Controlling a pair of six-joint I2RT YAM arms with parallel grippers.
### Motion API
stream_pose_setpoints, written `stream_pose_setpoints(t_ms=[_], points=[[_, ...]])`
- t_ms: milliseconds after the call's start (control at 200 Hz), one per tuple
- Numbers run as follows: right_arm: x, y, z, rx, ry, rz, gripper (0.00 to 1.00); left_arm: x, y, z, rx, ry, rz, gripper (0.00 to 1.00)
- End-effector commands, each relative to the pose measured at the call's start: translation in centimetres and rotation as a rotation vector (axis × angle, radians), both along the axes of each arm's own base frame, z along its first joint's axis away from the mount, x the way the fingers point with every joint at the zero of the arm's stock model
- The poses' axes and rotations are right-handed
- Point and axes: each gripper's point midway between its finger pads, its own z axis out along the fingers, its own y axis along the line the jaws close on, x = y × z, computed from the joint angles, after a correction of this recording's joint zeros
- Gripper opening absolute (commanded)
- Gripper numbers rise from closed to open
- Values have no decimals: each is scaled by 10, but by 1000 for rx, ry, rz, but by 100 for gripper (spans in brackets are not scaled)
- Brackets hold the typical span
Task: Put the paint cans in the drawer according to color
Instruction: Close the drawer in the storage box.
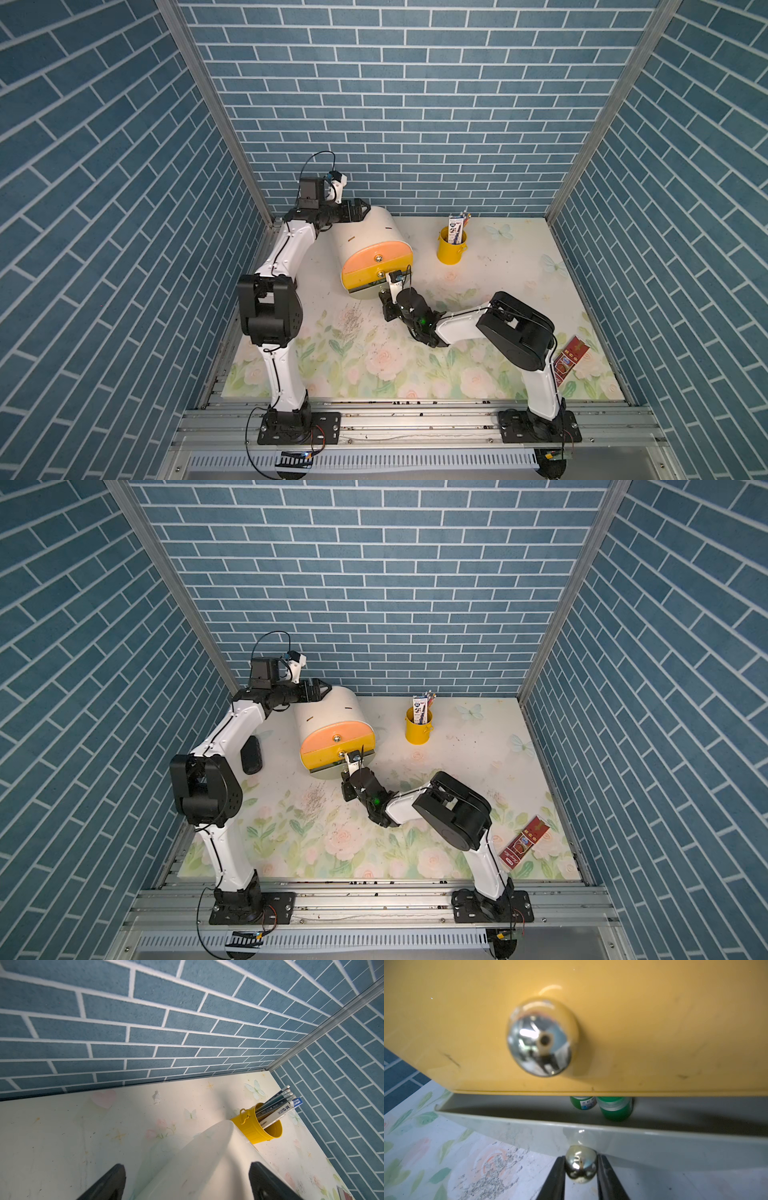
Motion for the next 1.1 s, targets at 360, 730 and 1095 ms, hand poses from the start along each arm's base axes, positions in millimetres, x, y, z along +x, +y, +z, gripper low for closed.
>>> stream_pose_setpoints(t_ms=[360, 730, 1095], points=[[27, 7, 11, 55, -69, -41, 28, -17, -10, -14, -24, 53, -49, 97], [33, 12, 12, 69, -74, -41, 29, -22, -13, -15, -37, 62, -66, 97], [21, -3, 27, 66, -75, -34, 41, -16, 7, 18, -28, -16, 19, 100]])
